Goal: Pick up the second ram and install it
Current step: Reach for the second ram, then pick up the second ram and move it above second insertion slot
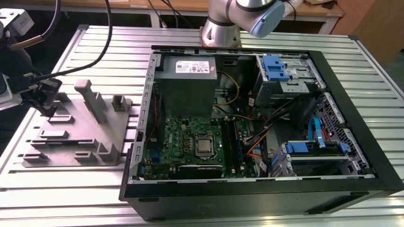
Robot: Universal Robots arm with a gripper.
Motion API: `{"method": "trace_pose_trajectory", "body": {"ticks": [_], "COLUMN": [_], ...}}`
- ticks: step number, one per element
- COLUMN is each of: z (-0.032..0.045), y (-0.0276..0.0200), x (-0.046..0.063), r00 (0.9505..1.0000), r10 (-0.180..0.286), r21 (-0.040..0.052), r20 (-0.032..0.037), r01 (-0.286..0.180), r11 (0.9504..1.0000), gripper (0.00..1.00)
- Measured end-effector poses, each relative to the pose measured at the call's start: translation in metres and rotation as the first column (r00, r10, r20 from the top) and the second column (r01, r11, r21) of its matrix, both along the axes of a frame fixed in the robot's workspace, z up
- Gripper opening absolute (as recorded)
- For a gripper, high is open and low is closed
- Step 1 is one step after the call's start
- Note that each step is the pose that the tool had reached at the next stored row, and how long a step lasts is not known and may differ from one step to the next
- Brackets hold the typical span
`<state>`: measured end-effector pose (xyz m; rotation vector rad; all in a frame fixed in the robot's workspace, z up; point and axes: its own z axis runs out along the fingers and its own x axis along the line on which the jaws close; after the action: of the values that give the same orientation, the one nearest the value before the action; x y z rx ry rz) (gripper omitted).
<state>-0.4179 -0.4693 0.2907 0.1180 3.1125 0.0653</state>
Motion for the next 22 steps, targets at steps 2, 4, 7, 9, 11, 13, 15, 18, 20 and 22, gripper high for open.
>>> {"method": "trace_pose_trajectory", "body": {"ticks": [2,4,7,9,11,13,15,18,20,22], "z": [-0.0017,-0.0036,-0.0065,-0.0070,-0.0070,-0.0070,-0.0070,-0.0070,-0.0070,-0.0070], "y": [-0.0010,-0.0023,-0.0037,-0.0040,-0.0041,-0.0040,-0.0040,-0.0040,-0.0040,-0.0040], "x": [-0.0008,-0.0017,-0.0028,-0.0036,-0.0036,-0.0040,-0.0043,-0.0043,-0.0043,-0.0043], "r00": [1.0000,1.0000,1.0000,1.0000,1.0000,1.0000,1.0000,1.0000,1.0000,1.0000], "r10": [0.000,0.000,0.000,0.000,0.000,0.000,0.000,0.000,0.000,0.000], "r21": [0.0000,0.0001,0.0001,0.0000,0.0000,0.0000,0.0000,0.0000,0.0000,0.0000], "r20": [-0.0001,0.0000,0.0001,0.0000,0.0000,0.0000,0.0000,0.0000,0.0000,0.0000], "r01": [0.000,0.000,0.000,0.000,0.000,0.000,0.000,0.000,0.000,0.000], "r11": [1.0000,1.0000,1.0000,1.0000,1.0000,1.0000,1.0000,1.0000,1.0000,1.0000], "gripper": [0.07,0.07,0.07,0.07,0.07,0.07,0.07,0.07,0.07,0.07]}}
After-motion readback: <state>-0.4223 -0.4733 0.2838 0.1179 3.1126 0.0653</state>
